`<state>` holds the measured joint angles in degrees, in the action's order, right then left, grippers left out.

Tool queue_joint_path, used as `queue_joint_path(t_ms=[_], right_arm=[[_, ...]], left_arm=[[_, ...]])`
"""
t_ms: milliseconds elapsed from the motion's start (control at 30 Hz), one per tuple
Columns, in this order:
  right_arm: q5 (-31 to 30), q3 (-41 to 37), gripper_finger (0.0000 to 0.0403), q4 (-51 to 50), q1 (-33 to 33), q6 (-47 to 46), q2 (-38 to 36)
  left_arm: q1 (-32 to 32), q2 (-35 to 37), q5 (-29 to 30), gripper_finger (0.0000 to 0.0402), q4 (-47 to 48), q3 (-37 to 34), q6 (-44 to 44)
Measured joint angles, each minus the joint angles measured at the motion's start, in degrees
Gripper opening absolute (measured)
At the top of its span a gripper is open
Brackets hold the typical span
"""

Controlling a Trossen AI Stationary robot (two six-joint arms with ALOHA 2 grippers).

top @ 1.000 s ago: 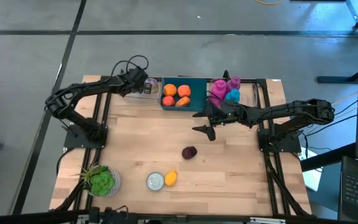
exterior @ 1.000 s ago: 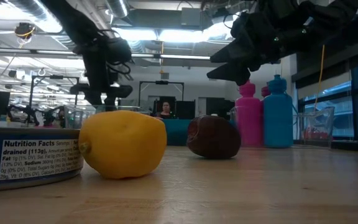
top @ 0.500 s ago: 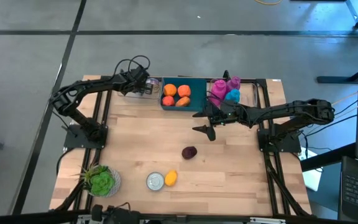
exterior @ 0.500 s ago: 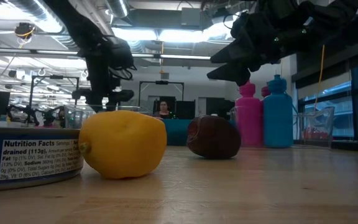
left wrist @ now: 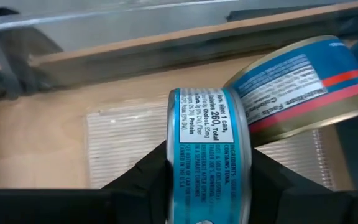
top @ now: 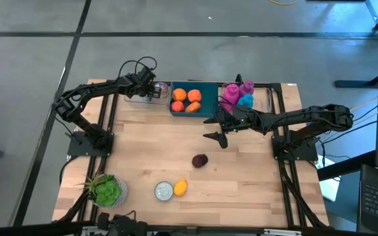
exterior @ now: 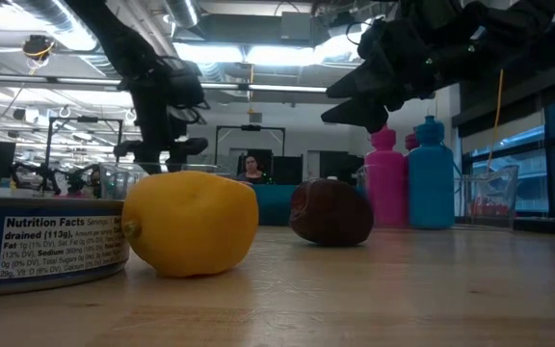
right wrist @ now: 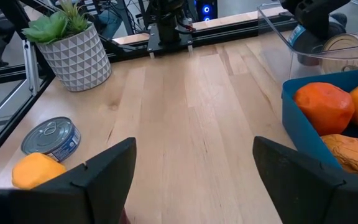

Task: Pick & Place Food Item
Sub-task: Put the top yellow blue tuna can into the left transparent bin

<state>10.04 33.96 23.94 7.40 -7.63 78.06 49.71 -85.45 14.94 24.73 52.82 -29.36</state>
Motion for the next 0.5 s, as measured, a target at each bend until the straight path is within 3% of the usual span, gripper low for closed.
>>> queue_joint_path(t_ms=[500], right_arm=[[0.0,0.0,0.0322,0.0,0.0,0.7,0.0]], left_arm=[[0.1,0.5,-1.7,0.0232,-0.9,0.0,3.2]])
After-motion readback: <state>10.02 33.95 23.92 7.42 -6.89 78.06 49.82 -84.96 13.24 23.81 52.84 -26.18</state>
